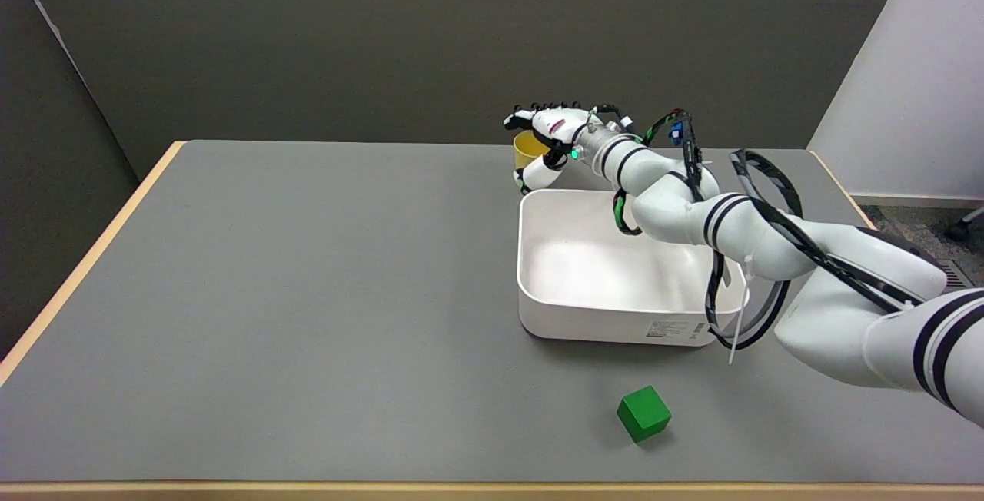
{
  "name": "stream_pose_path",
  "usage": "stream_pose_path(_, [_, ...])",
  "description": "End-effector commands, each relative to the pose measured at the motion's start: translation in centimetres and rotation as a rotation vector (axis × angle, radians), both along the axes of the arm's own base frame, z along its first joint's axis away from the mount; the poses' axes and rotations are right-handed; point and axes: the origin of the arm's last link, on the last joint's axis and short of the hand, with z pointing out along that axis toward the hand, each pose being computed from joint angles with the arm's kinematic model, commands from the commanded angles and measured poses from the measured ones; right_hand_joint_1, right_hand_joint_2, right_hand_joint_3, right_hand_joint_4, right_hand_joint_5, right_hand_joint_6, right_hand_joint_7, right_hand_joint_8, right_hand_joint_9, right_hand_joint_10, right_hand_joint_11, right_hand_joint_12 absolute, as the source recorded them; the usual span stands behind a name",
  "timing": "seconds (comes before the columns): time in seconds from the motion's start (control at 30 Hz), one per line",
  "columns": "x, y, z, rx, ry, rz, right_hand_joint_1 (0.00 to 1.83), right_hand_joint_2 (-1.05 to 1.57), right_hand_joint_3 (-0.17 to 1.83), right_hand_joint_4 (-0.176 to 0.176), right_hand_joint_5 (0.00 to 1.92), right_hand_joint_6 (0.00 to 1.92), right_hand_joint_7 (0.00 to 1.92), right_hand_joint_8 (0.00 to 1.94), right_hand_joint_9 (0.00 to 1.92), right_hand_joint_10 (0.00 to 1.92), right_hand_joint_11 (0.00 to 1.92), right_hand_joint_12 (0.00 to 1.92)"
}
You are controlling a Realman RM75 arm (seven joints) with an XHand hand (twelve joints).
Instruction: Pick up the yellow cup.
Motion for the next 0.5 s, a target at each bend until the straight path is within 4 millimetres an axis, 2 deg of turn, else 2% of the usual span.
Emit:
stream_pose_path(0.03, [0.05, -0.01, 0.33, -0.004, -0.001, 0.017, 0.93, 0.79, 0.97, 0.114, 0.25, 0.68, 0.38, 0.43, 0.36, 0.8, 0.37, 1.47])
stream_pose_path(0.07, [0.01, 0.02, 0.32, -0.003, -0.001, 0.018, 0.96, 0.84, 0.91, 0.122, 0.27, 0.85, 0.48, 0.51, 0.43, 0.9, 0.43, 1.52])
stream_pose_path(0.13, [-0.01, 0.04, 0.29, -0.001, -0.001, 0.02, 0.98, 0.86, 0.91, 0.12, 0.29, 0.96, 0.53, 0.61, 0.49, 0.99, 0.48, 1.56])
stream_pose_path(0.2, [-0.01, 0.05, 0.28, 0.0, -0.002, 0.021, 1.06, 0.88, 0.89, 0.128, 0.36, 1.15, 0.6, 0.83, 0.58, 1.13, 0.57, 1.62])
stream_pose_path(0.23, [0.01, 0.04, 0.27, 0.0, -0.002, 0.022, 1.08, 1.02, 0.63, 0.076, 0.41, 1.37, 0.63, 1.05, 0.61, 1.16, 0.6, 1.63])
stream_pose_path(0.27, [0.0, 0.05, 0.22, 0.002, -0.002, 0.023, 1.09, 1.2, 0.28, 0.005, 0.46, 1.62, 0.66, 1.3, 0.64, 1.16, 0.63, 1.64])
stream_pose_path(0.3, [0.02, 0.05, 0.16, 0.003, -0.003, 0.023, 1.16, 1.27, 0.1, -0.061, 0.5, 1.73, 0.68, 1.41, 0.68, 1.27, 0.66, 1.63])
stream_pose_path(0.33, [0.04, 0.05, 0.14, 0.004, -0.003, 0.024, 1.28, 1.23, 0.12, -0.107, 0.51, 1.69, 0.7, 1.37, 0.73, 1.44, 0.68, 1.62])
stream_pose_path(0.37, [0.09, 0.04, 0.1, 0.006, -0.004, 0.027, 1.31, 1.22, 0.12, -0.122, 0.51, 1.67, 0.71, 1.35, 0.75, 1.5, 0.7, 1.6])
stream_pose_path(0.43, [0.15, 0.02, -0.01, 0.01, -0.002, 0.03, 1.32, 1.21, 0.11, -0.123, 0.52, 1.65, 0.72, 1.34, 0.76, 1.49, 0.72, 1.58])
stream_pose_path(0.5, [0.19, 0.02, -0.08, 0.013, -0.002, 0.033, 1.32, 1.19, 0.14, -0.122, 0.54, 1.6, 0.75, 1.33, 0.78, 1.47, 0.73, 1.65])
